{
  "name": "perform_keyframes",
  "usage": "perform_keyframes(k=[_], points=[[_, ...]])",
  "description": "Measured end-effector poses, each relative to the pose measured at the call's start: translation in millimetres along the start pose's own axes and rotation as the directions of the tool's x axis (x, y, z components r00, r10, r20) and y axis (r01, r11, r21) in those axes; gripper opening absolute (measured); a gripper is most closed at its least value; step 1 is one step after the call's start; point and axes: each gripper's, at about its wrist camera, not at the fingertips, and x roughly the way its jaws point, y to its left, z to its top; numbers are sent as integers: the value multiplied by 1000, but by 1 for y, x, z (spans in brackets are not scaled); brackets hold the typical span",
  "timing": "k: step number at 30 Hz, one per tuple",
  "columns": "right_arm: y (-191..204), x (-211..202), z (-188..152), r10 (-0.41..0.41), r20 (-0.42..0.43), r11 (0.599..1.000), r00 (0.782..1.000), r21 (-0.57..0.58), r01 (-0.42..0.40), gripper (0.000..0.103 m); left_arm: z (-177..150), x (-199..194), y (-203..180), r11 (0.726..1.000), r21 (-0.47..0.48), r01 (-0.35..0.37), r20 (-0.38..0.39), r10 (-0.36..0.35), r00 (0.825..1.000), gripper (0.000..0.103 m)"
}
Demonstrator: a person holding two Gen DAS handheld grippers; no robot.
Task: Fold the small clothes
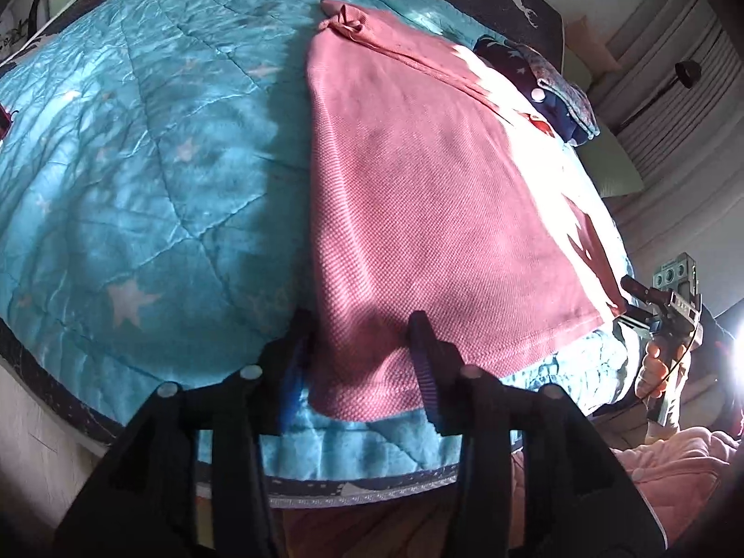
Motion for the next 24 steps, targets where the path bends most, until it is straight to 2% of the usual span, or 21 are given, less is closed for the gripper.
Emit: perform_keyframes(k=[1, 2, 3, 4, 6, 10, 12, 18, 21, 24], points=[[2, 4, 2, -4, -6, 1000, 1000, -12, 3, 44, 2, 2, -3, 1000, 17, -4, 2, 4, 1000, 40], [6, 8, 5, -11, -17, 1000, 1000, -29, 10, 42, 4, 2, -4, 1000, 28, -4, 7, 4, 1000, 33], [8, 13, 7, -20, -32, 999, 999, -32, 19, 17, 7, 3, -4, 1000, 30, 0, 7, -1, 1000, 12], [9, 19, 9, -32, -57, 999, 998, -15, 31, 4, 10, 3, -1, 1000, -1, 28, -3, -28, 1000, 8], [11, 19, 12, -18, -44, 1000, 999, -2, 18, 4, 14, -4, 6, 995, -56, 83, 10, -82, 997, 6], [23, -7, 22, 110, 29, 994, 993, 18, -111, 3, 25, -30, 8, 983, -69, 167, 87, -161, 983, 6], [31, -16, 31, 148, 50, 989, 988, 3, -148, 3, 34, -40, 4, 984, -50, 173, 122, -166, 979, 6], [64, -17, 66, 171, 58, 983, 983, -83, -166, 3, 73, -59, -7, 981, 1, 194, 214, -190, 958, 6], [77, -14, 88, 171, 56, 980, 984, -112, -164, 4, 94, -60, -12, 979, 21, 201, 234, -200, 951, 6], [86, -11, 109, 170, 55, 976, 984, -147, -160, 4, 119, -57, -15, 982, 31, 188, 240, -190, 952, 6]])
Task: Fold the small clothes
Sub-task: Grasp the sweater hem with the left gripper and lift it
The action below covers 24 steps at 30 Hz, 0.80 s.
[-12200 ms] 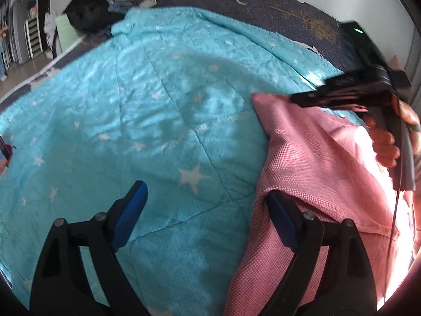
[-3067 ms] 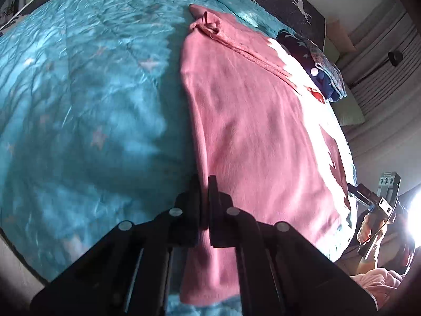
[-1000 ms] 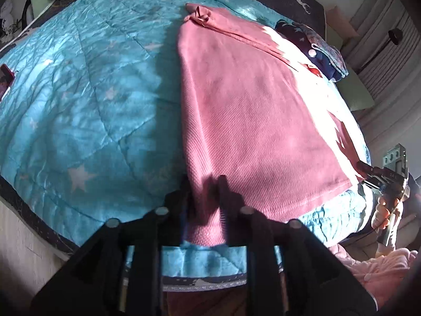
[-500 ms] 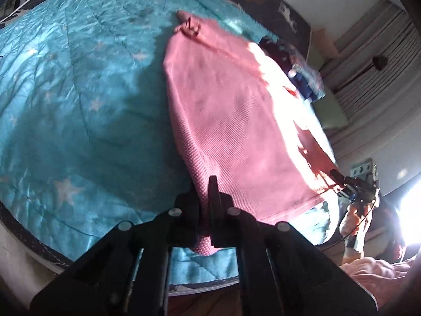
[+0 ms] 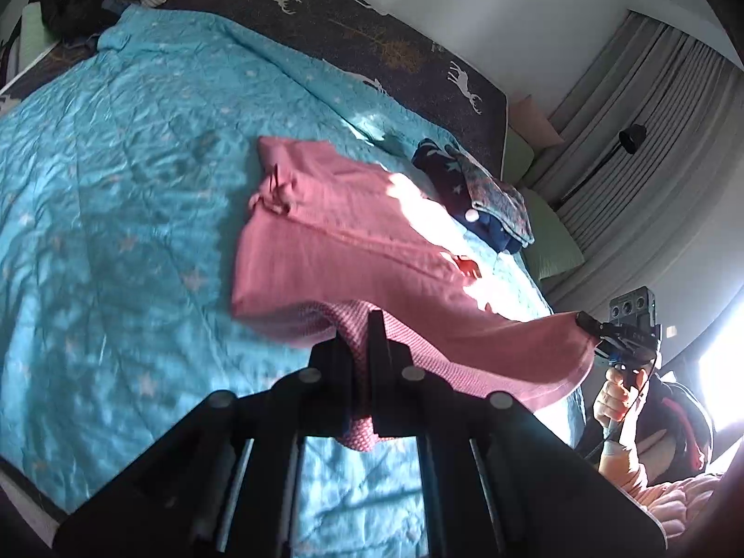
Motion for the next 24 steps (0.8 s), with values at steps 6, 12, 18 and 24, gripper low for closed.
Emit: perform_keyframes(k=[6, 12, 18, 24], points=[[5, 23, 83, 2, -2, 999, 1000, -33, -2, 4, 68, 24, 5, 999, -7, -31, 32, 31, 999, 6], [-18, 67, 175, -50, 1, 999, 999, -5, 50, 4, 153, 75, 17, 997, -43, -67, 32, 69, 997, 6], [-62, 125, 235, -240, 15, 971, 971, -8, 240, 6, 211, 171, 48, 988, -60, -139, -44, 137, 990, 7], [-114, 183, 244, -604, -37, 797, 796, -45, 603, 35, 220, 267, 98, 948, -153, -281, -187, 251, 950, 10]])
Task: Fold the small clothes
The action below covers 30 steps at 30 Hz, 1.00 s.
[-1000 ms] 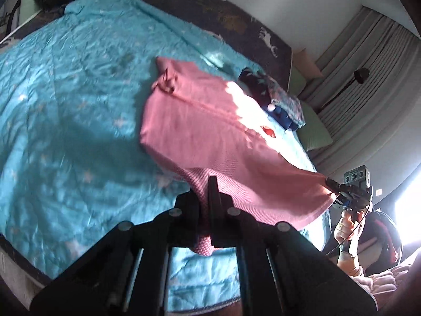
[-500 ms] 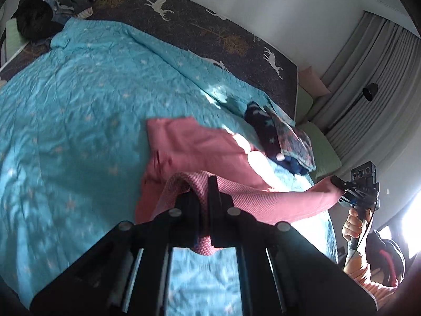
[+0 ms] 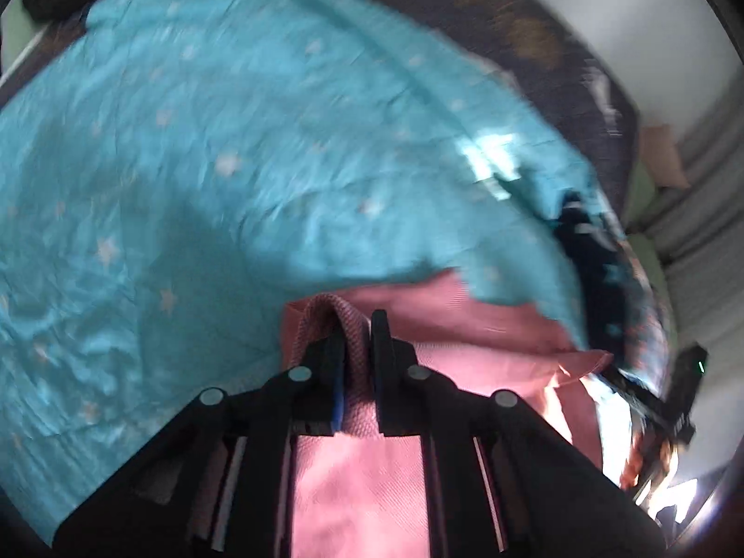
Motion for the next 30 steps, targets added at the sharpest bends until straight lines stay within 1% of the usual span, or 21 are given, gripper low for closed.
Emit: perform_keyframes(k=[1, 2, 3, 4, 5, 7, 8, 10, 12, 13, 15, 18, 20, 21, 22, 23, 24, 26, 27, 28, 30], points=[[1, 5, -2, -1, -12, 1000, 1000, -18, 0, 38, -3, 10, 8, 1000, -23, -14, -15, 13, 1000, 10], [1, 6, -6, 11, -18, 999, 1000, -32, -11, 40, -7, 12, 14, 999, -37, -6, -21, 5, 1000, 11], [0, 4, -11, 14, -14, 999, 1000, -39, -14, 43, -10, 12, 18, 999, -44, 4, -20, -5, 1000, 17], [-2, -3, -16, 13, -3, 999, 1000, -44, -13, 46, -16, 6, 24, 999, -47, 11, -12, -12, 1000, 26], [-5, -11, -23, 18, 11, 998, 1000, -55, -17, 47, -21, -1, 28, 999, -45, 8, 0, -8, 1000, 31], [-12, -34, -40, 31, 37, 998, 999, -58, -29, 54, -35, -27, 37, 999, -37, -30, 55, 32, 998, 56], [-19, -37, -46, 40, 47, 998, 998, -53, -38, 55, -45, -45, 43, 998, -41, -43, 101, 47, 994, 60], [-30, -54, -65, 60, 63, 998, 996, -35, -58, 61, -69, -73, 52, 998, -53, -20, 164, 29, 986, 67], [-39, -67, -90, 91, 50, 996, 995, 1, -91, 63, -89, -84, 54, 999, -41, 26, 151, -20, 988, 71], [-42, -70, -102, 116, 24, 993, 993, 22, -116, 63, -104, -90, 52, 999, -21, 47, 117, -44, 992, 72], [-47, -76, -126, 183, -19, 980, 983, 77, -181, 63, -133, -100, 47, 998, 10, 56, 76, -57, 996, 72], [-44, -88, -157, 248, -4, 961, 969, 130, -245, 63, -166, -111, 45, 996, -11, 92, 47, -92, 995, 73], [-40, -92, -172, 287, -1, 947, 958, 150, -284, 63, -183, -114, 50, 980, -68, 185, 15, -185, 983, 73], [-37, -91, -177, 316, -11, 937, 949, 160, -310, 63, -190, -110, 50, 967, -92, 239, -21, -242, 970, 73], [-34, -87, -180, 348, -25, 925, 937, 170, -340, 63, -194, -104, 49, 956, -103, 273, -47, -279, 959, 73], [-32, -83, -181, 371, -31, 915, 928, 185, -359, 63, -194, -97, 48, 953, -111, 280, -62, -288, 956, 73], [-35, -85, -183, 384, -29, 907, 923, 200, -371, 63, -192, -88, 46, 957, -120, 265, -69, -274, 959, 73], [-35, -73, -173, 387, 11, 897, 922, 229, -379, 63, -187, -74, 45, 960, -150, 236, -60, -247, 967, 73], [-38, -64, -167, 369, 34, 896, 929, 253, -366, 63, -181, -66, 48, 951, -197, 236, -38, -248, 968, 73], [-43, -53, -160, 357, 42, 887, 933, 299, -353, 63, -177, -63, 51, 936, -244, 256, -8, -265, 964, 73], [-49, -36, -152, 391, 66, 841, 918, 380, -386, 63, -167, -61, 54, 907, -309, 285, 40, -287, 957, 73]])
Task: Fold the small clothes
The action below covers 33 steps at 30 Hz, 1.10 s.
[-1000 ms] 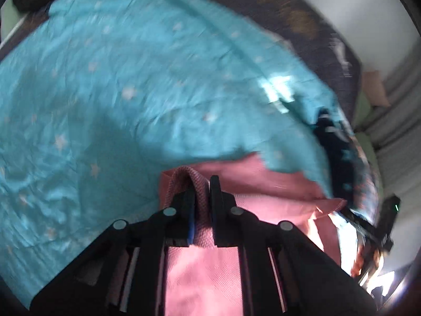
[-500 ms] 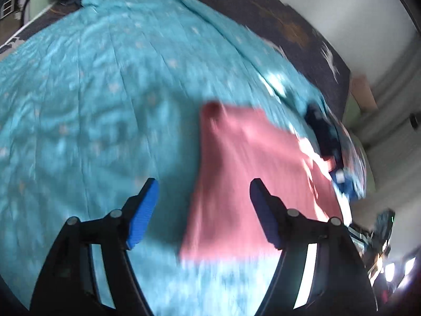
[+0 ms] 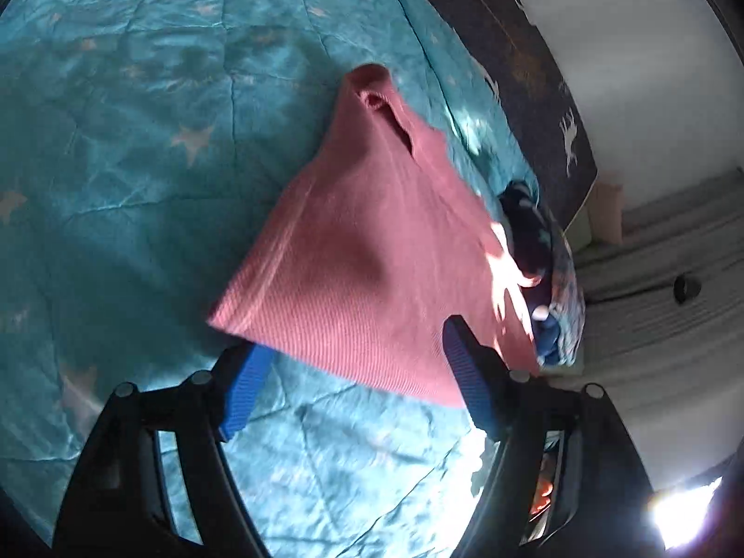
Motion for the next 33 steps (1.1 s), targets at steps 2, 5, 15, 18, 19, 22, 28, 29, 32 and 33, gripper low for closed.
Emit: perform_keyframes(k=[2, 5, 15, 18, 19, 22, 28, 29, 32, 33], points=[[6, 9, 8, -4, 13, 1000, 1000, -2, 4, 63, 8, 5, -1, 1000, -11, -25, 15, 25, 1000, 69], [19, 21, 17, -68, 2, 996, 998, -56, 68, 11, 14, 20, -6, 995, 10, -98, -1, 98, 995, 15], [42, -65, -22, 2, 42, 994, 999, -112, 3, 11, -47, -50, -53, 974, 228, 0, 21, -5, 1000, 13], [29, -105, -62, -26, 44, 991, 999, -129, 31, 11, -92, -65, -44, 966, 257, 2, -44, 10, 999, 13], [21, -115, -78, -47, 35, 990, 998, -133, 51, 11, -107, -67, -37, 966, 258, -9, -64, 26, 998, 13], [-6, -138, -129, -114, 4, 985, 993, -128, 114, 12, -143, -74, -16, 969, 245, -42, -120, 73, 990, 13], [-36, -168, -196, -270, 21, 958, 963, -99, 270, 31, -160, -92, 1, 968, 217, -125, -111, 152, 982, 18], [-32, -176, -200, -304, 51, 944, 951, -118, 308, 34, -158, -98, 1, 965, 217, -148, -90, 171, 981, 18], [-17, -201, -198, -426, 191, 871, 884, -176, 458, 56, -158, -122, -7, 931, 261, -254, 31, 255, 967, 23], [-11, -209, -198, -454, 242, 842, 858, -199, 502, 59, -159, -126, -8, 920, 276, -279, 67, 272, 960, 24]])
